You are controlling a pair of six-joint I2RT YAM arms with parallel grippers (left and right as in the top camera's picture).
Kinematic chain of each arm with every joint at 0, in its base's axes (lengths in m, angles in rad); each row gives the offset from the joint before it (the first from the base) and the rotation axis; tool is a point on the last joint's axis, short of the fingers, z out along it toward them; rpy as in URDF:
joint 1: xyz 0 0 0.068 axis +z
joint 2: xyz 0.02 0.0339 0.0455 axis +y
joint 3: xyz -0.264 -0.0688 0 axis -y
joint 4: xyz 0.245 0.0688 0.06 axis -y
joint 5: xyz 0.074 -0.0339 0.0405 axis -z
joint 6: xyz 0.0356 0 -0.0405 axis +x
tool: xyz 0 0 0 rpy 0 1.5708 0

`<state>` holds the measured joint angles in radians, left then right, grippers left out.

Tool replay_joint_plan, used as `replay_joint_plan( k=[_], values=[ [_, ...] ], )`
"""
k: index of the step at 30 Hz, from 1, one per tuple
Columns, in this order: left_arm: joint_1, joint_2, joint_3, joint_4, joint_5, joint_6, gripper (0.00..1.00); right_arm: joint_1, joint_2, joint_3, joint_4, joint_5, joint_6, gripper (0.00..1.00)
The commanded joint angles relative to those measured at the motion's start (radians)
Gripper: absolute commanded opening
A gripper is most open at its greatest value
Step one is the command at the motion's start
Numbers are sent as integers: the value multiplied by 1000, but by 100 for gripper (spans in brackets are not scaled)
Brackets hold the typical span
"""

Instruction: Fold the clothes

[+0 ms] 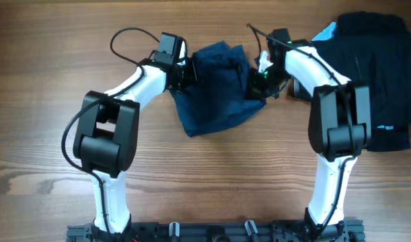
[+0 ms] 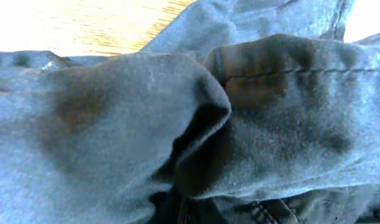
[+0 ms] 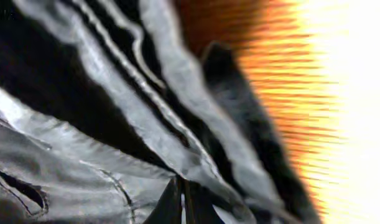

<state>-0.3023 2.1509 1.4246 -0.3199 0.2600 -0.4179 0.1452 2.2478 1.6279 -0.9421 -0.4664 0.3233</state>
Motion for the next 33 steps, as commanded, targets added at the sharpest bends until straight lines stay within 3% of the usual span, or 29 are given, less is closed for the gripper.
replay_joint_plan(
  k=[1, 8, 12, 15, 18, 23, 25, 26, 27, 29, 31, 33],
  values=[
    [105, 71, -19, -28, -108, -30, 4, -93, 20, 11, -28, 34, -86, 4],
    [286, 71, -19, -86, -107, -257, 4, -90, -68, 12, -63, -29, -167, 4],
    [401, 71, -19, -136, -93, -277, 4, -85, -115, 15, -92, -69, -193, 6],
    [448, 71, -19, -182, -91, -356, 4, -67, -116, 15, -107, -108, -215, 6],
    [475, 63, -19, -193, -43, -330, 4, -26, -116, 15, -93, -112, -216, 6],
    [476, -53, -19, -188, -56, -120, 4, 28, -116, 16, -45, -129, -208, 15],
    [476, -134, -19, -192, -55, -29, 15, 36, -116, 16, -33, -151, -208, 27],
    [475, -179, -19, -198, -50, 21, 25, 37, -116, 17, -30, -161, -209, 34],
    [474, -209, -19, -204, -42, 53, 50, 37, -116, 18, -29, -164, -208, 39],
    [469, -288, -19, -225, -4, 143, 79, 37, -116, 18, -25, -164, -208, 54],
    [451, -354, -19, -253, 48, 263, 87, 37, -116, 18, -16, -164, -208, 60],
    [410, -393, -19, -278, 61, 363, 86, 37, -116, 18, -7, -163, -194, 61]
  ],
)
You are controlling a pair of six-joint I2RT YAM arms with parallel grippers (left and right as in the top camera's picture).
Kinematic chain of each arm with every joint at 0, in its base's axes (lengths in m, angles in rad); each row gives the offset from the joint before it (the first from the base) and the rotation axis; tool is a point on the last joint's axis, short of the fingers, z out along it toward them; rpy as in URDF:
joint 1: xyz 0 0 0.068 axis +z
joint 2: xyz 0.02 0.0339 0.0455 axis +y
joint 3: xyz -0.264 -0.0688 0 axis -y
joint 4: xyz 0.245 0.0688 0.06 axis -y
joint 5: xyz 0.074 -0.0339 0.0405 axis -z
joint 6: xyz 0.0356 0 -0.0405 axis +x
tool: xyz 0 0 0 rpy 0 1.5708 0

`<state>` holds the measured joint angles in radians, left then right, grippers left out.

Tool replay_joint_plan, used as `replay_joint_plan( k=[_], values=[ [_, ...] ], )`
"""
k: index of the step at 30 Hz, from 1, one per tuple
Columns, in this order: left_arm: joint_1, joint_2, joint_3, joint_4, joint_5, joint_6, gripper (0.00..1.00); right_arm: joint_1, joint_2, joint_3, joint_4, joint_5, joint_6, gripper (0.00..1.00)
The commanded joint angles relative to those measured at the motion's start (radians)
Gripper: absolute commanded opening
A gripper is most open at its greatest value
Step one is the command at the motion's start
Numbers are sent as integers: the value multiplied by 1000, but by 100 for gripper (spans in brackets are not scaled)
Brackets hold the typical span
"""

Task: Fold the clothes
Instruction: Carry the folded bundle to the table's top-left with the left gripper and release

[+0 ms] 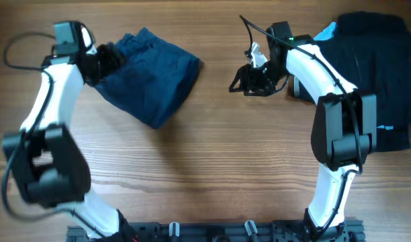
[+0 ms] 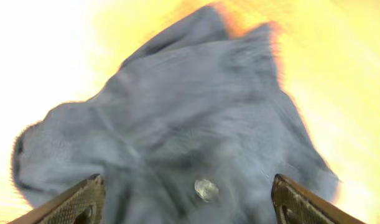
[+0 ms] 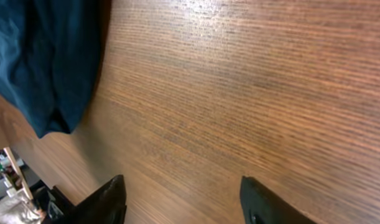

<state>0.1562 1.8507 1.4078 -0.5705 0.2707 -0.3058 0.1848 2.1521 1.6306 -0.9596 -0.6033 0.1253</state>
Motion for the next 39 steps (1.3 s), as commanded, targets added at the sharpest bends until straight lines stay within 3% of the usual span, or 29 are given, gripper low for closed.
replay_joint_plan(
  k=[1, 3, 6, 11, 17, 21, 27, 31, 33, 35, 37, 39],
  values=[
    [-71, -100, -2, -37, 51, 288, 83, -4, -21, 16, 17, -26, 6, 61],
    [-130, -99, -2, -59, 51, 368, 71, -4, -21, 19, 24, -26, 6, 61],
    [-217, -73, -2, -87, 39, 470, 63, -5, -21, 19, 29, -18, 5, 64],
    [-359, -17, -2, -109, -98, 537, 66, -48, -21, 20, 5, 4, -12, 68],
    [-475, 33, -2, -112, -320, 537, 71, -105, -21, 20, -20, 8, -48, 73],
    [-526, 77, -2, -116, -383, 537, 79, -124, -21, 20, -21, 8, -61, 75],
    [-589, 170, -2, -115, -624, 475, 82, -127, -21, 20, -26, 8, -74, 77],
    [-596, 216, -2, -122, -647, 460, 81, -127, -21, 20, -24, 8, -74, 78],
    [-597, 227, -2, -121, -649, 444, 78, -127, -21, 20, -21, 7, -74, 79],
    [-598, 232, -2, -118, -650, 428, 68, -127, -21, 20, -17, 7, -73, 79],
    [-597, 233, -2, -116, -650, 428, 54, -127, -21, 20, -13, 3, -72, 79],
    [-597, 233, -2, -115, -651, 428, 33, -127, -21, 20, -5, 3, -70, 79]
  ],
)
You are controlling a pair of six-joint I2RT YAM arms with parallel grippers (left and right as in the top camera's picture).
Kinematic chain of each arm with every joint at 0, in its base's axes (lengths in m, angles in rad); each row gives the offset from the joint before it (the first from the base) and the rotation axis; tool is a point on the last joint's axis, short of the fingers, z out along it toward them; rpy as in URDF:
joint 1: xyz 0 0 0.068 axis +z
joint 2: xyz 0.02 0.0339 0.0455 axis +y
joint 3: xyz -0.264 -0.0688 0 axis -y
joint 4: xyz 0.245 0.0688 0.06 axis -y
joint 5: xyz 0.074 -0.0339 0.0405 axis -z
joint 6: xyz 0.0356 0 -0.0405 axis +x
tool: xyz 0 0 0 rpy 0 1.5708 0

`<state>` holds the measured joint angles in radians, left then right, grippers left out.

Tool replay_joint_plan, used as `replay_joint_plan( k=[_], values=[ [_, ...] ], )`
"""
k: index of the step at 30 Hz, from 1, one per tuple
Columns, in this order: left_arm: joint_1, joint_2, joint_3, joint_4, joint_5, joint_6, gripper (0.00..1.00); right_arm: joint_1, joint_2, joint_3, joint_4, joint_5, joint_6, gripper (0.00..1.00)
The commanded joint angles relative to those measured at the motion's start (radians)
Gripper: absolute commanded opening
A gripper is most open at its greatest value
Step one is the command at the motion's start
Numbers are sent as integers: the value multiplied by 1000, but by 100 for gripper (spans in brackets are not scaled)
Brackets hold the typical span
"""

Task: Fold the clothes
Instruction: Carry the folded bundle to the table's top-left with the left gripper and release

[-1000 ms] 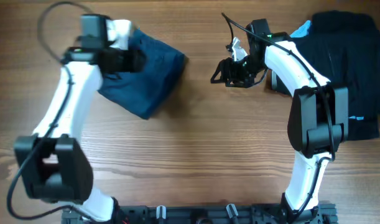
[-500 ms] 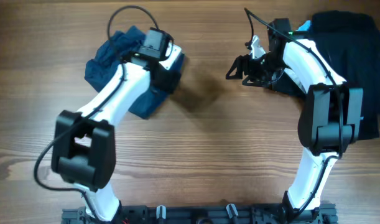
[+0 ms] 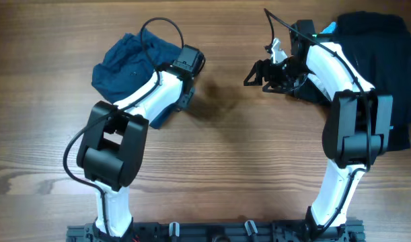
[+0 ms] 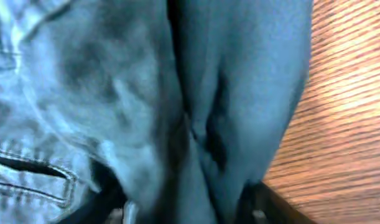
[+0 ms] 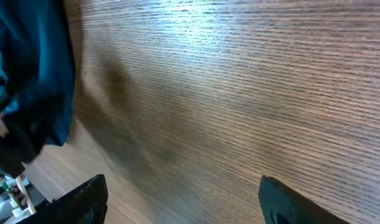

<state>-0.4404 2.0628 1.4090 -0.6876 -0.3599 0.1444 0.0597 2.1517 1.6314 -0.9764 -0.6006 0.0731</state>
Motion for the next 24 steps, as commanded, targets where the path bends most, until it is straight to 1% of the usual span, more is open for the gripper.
replay_joint_plan(
  k=[1, 2, 4, 10, 13, 17, 24],
  values=[
    [-1, 21, -3, 2, -20, -22, 24, -2, -21, 19, 15, -1, -18, 79],
    [-1, 21, -3, 3, -26, -22, 16, -2, -21, 19, 18, -5, -16, 78],
    [-1, 21, -3, 10, -56, -23, 4, -2, -21, 19, 23, -13, -16, 78],
    [3, 21, -3, 80, -176, -26, 4, -1, -21, 19, 25, -15, -17, 78],
    [29, 21, -3, 127, -218, -26, 4, 0, -21, 19, 24, -31, -17, 78],
    [105, 21, -3, 171, -245, -26, 4, 0, -21, 19, 22, -34, -18, 77],
    [314, 21, -3, 243, -244, -26, 4, 0, -21, 19, 22, -34, -17, 77]
  ],
)
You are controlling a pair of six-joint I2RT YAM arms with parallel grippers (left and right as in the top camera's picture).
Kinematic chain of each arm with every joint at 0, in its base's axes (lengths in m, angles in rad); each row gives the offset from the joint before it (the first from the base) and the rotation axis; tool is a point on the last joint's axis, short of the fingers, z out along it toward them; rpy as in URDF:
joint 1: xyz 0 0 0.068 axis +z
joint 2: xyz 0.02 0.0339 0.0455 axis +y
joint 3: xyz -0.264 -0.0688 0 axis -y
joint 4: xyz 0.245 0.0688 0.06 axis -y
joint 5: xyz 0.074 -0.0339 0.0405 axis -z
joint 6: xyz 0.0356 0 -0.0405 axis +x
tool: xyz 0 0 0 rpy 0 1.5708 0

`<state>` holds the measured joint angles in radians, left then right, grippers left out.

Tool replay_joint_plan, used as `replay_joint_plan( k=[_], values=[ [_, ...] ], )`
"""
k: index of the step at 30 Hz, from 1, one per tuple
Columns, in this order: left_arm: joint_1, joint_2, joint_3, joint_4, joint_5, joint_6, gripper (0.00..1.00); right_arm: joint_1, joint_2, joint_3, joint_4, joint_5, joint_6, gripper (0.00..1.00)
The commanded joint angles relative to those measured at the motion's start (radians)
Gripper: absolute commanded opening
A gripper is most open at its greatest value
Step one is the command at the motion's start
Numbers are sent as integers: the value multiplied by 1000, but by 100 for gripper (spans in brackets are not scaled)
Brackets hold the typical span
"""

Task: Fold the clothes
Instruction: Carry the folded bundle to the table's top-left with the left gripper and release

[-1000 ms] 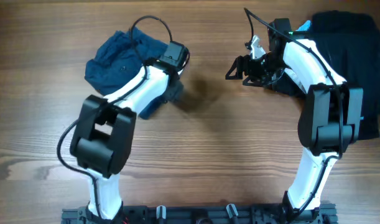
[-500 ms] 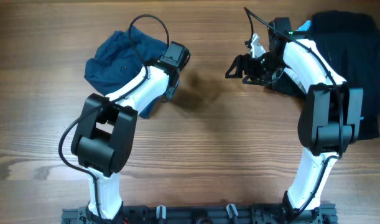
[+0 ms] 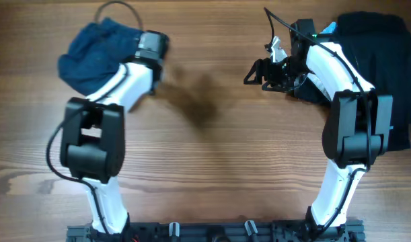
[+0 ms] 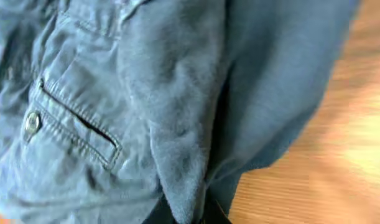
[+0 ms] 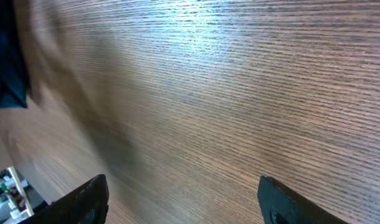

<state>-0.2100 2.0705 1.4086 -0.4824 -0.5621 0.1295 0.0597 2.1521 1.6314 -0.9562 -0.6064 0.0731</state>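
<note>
Bunched blue denim shorts (image 3: 91, 55) lie at the table's far left. My left gripper (image 3: 132, 52) is at their right edge. In the left wrist view the shorts (image 4: 115, 93) fill the frame, a buttoned pocket showing, and my left gripper (image 4: 188, 210) is shut on a thick fold of them. My right gripper (image 3: 251, 74) hovers open over bare wood right of centre. In the right wrist view its gripper (image 5: 186, 199) has fingers (image 5: 84, 200) spread wide with only table between them.
A pile of dark clothes (image 3: 377, 47) covers the far right corner, with a light blue piece (image 3: 324, 31) at its left edge, just behind the right arm. Wooden table (image 3: 212, 154) stretches between the two arms.
The shorts and my left gripper are further left along the back of the table. The left fingers now stand close together on a fold. The right arm has not moved.
Both grippers were at the shorts in the middle of the table, the right one shut on them. Then the shorts were at the left with the left arm, and the right gripper was open and free. They have since ended bunched at the far left.
</note>
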Motion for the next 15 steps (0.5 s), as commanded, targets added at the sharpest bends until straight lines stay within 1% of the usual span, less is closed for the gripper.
replay_joint_plan(
  k=[1, 4, 9, 13, 15],
  values=[
    [109, 13, -3, 62, -41, -11, 4, 0, -21, 19, 1, -28, -17, 77],
    [166, 13, -3, 130, -26, -13, 4, 0, -21, 19, 2, -27, 5, 77],
    [211, 36, -3, 217, -27, -15, 4, 0, -21, 19, 2, -27, 21, 77],
    [254, 80, -3, 228, -11, -111, 4, 1, -21, 19, 2, -27, 35, 77],
    [268, 93, -3, 229, 15, -117, 4, 1, -21, 19, 2, -27, 35, 77]
  ],
)
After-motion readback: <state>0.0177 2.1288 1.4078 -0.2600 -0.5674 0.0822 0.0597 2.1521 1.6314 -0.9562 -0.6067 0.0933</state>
